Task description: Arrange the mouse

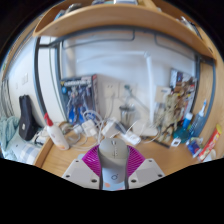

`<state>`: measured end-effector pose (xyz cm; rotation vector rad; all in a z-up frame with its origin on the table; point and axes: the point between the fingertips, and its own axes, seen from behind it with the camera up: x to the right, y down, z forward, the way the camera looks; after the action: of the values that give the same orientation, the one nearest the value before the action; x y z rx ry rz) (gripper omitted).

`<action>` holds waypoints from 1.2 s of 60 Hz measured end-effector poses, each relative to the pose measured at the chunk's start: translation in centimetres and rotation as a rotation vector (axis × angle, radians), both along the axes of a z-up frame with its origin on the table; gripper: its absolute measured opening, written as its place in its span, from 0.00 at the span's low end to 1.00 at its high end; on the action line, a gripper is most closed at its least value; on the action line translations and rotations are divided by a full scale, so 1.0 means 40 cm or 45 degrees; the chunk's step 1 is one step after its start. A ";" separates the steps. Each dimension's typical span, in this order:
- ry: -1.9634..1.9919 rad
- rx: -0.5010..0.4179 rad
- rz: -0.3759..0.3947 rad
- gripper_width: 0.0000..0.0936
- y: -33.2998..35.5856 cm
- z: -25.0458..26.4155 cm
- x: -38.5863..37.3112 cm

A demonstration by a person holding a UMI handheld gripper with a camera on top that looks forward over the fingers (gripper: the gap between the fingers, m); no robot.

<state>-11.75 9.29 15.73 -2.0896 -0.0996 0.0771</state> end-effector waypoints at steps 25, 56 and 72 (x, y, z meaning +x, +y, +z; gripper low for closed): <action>-0.108 -0.272 0.024 0.42 -0.045 -0.419 -0.079; -0.047 -0.129 -0.028 0.91 -0.116 0.034 -0.109; -0.072 0.043 -0.024 0.92 -0.264 0.368 -0.129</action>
<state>-16.92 -1.28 30.44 -2.0589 -0.1150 0.0053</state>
